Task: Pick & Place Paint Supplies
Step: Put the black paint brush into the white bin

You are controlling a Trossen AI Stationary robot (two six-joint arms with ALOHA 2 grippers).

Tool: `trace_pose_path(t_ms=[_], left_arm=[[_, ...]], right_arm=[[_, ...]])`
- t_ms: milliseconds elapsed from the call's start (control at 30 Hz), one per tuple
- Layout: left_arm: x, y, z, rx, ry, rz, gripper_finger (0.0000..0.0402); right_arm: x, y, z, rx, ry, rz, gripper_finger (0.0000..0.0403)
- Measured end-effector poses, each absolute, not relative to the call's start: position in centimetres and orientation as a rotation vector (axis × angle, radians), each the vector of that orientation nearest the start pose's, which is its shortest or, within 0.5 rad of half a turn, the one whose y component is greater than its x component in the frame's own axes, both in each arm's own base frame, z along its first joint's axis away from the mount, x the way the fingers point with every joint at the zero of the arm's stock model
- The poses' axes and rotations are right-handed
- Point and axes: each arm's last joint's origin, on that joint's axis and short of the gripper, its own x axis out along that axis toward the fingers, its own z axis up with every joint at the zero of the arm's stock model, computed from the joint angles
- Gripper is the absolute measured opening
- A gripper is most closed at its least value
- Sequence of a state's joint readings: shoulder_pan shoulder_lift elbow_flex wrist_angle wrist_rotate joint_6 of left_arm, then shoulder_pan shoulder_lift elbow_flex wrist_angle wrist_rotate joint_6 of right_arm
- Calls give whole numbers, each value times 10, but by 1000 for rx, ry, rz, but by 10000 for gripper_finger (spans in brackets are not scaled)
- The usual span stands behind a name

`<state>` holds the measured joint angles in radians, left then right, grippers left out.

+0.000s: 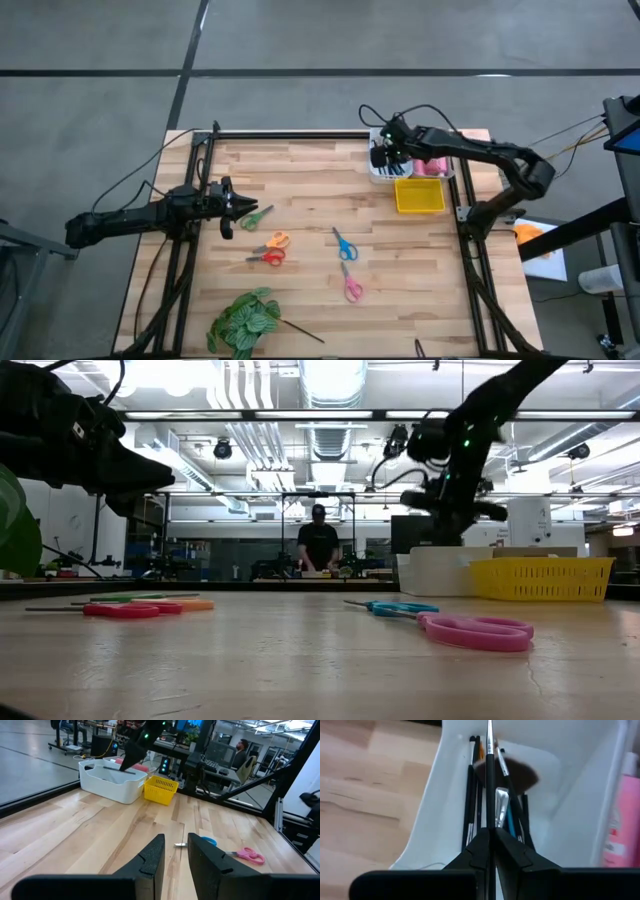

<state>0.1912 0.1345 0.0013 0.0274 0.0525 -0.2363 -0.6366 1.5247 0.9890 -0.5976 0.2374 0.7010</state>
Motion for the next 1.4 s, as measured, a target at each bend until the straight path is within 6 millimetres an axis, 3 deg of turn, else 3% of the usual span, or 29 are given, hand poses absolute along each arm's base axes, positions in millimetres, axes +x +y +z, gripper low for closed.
trace_pose_path(t_ms=[333, 500, 767, 1000, 1167, 1400], left_arm=[[104, 19, 156, -249, 89, 150, 87], [104, 19, 156, -249, 89, 151, 87], [104, 19, 156, -249, 89, 150, 87], [104, 19, 156, -249, 89, 150, 87], [104, 19, 156, -249, 89, 151, 87], [104, 19, 156, -249, 89, 150, 87]], right_arm=[[239, -197, 169, 896, 892, -1132, 16], [240, -198, 168, 903, 887, -1127, 28], [238, -200, 170, 903, 876, -1140, 99], [238, -200, 170, 900, 873, -1137, 106], [236, -198, 182, 898, 830, -1111, 106], [229, -188, 223, 825, 691, -1036, 106]])
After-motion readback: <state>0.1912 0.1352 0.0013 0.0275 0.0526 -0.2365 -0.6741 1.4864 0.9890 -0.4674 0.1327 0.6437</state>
